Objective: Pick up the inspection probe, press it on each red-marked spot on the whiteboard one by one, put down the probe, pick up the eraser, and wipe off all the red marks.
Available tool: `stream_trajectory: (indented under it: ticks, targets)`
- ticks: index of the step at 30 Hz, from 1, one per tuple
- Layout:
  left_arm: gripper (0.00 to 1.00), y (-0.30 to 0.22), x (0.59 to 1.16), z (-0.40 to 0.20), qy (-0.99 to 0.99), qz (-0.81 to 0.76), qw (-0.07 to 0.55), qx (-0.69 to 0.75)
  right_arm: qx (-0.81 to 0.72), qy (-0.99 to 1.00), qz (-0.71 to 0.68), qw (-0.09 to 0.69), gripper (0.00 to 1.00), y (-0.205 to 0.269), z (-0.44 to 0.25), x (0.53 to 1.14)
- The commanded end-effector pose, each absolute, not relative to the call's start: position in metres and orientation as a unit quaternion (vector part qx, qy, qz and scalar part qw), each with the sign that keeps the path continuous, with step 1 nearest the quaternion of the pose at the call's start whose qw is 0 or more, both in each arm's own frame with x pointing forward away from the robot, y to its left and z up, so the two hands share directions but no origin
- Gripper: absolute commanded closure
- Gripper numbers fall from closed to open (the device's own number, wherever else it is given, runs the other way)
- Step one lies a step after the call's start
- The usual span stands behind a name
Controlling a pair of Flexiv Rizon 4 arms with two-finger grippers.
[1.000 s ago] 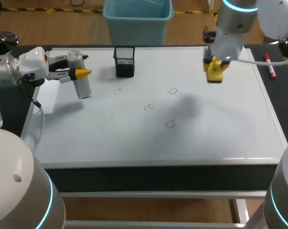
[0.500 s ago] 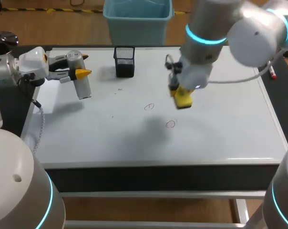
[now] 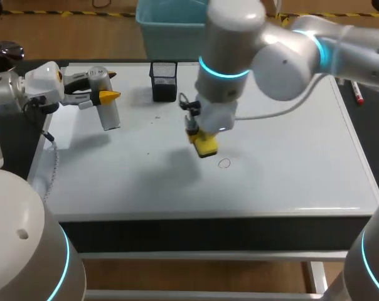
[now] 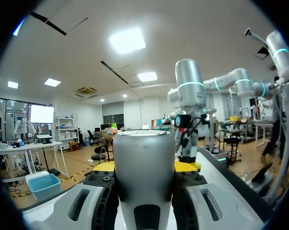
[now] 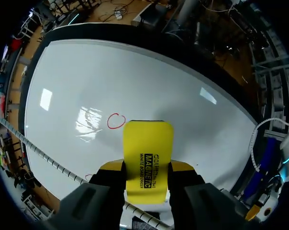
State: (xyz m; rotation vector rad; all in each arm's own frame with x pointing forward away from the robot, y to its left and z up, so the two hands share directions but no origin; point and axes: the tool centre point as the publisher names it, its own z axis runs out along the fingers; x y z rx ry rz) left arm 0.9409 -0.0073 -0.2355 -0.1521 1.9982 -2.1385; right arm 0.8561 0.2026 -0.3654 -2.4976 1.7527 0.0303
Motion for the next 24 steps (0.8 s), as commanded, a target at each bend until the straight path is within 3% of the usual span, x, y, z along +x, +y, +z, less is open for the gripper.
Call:
stream_trajectory:
  ticks: [1, 24]
  targets:
    - [1.00, -0.007, 0.940, -0.234, 0.679, -0.725, 0.106, -0.052, -0.821, 0.571, 0.009, 0.015, 1.00, 0.236, -0.382, 0.866]
    - [1.00, -0.007, 0.940, -0.234, 0.679, -0.725, 0.106, -0.052, -0.823, 0.567, 0.001, 0.025, 1.00, 0.223, -0.409, 0.891]
